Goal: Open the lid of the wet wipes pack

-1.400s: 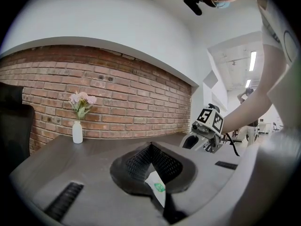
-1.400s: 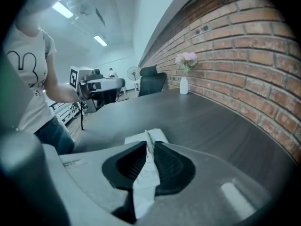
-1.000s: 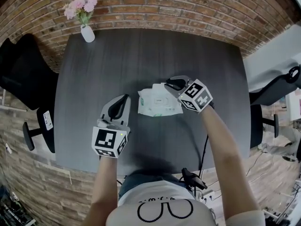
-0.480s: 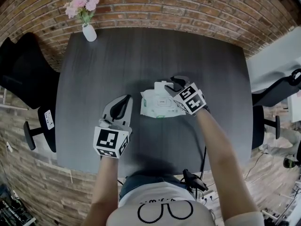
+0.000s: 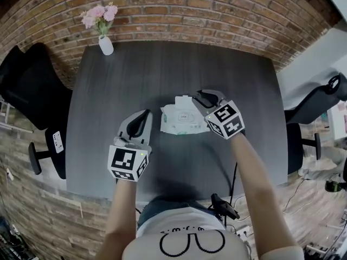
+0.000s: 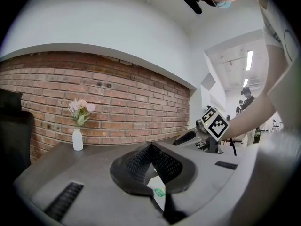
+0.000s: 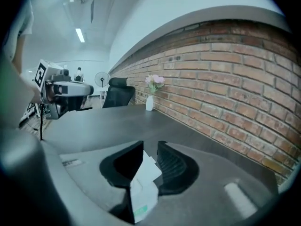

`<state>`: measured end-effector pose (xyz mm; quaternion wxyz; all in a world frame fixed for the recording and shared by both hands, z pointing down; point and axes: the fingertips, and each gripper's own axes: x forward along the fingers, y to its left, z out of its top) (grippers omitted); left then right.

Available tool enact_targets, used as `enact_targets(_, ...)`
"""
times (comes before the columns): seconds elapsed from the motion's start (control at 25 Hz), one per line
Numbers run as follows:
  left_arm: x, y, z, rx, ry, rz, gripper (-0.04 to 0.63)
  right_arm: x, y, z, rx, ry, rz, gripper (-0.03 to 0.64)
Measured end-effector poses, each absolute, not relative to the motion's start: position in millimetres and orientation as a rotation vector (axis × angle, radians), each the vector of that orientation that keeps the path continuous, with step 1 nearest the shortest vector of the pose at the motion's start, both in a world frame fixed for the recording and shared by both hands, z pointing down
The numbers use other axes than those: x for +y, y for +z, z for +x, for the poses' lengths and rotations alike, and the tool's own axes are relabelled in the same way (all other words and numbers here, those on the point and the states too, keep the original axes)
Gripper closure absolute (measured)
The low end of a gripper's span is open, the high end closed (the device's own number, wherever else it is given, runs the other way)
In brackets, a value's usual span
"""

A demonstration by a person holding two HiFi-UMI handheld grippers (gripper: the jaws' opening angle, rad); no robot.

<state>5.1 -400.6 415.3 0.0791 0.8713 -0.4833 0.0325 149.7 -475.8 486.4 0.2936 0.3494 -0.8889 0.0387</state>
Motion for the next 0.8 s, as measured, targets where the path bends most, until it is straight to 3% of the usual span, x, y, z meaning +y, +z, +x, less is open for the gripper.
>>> enact_targets(0.2, -385.6, 393.4, 8.4, -1.473, 0.069, 2.647, 0.597, -444.8, 438.4, 153.2, -2.453, 0.058, 1.047, 0.612)
enact_targets(0.8, -353.4, 313.2, 16.5, -1.599, -0.043, 2.764, 0.597, -346.0, 314.5, 190.6, -2.44, -0.249, 1.385, 0.614)
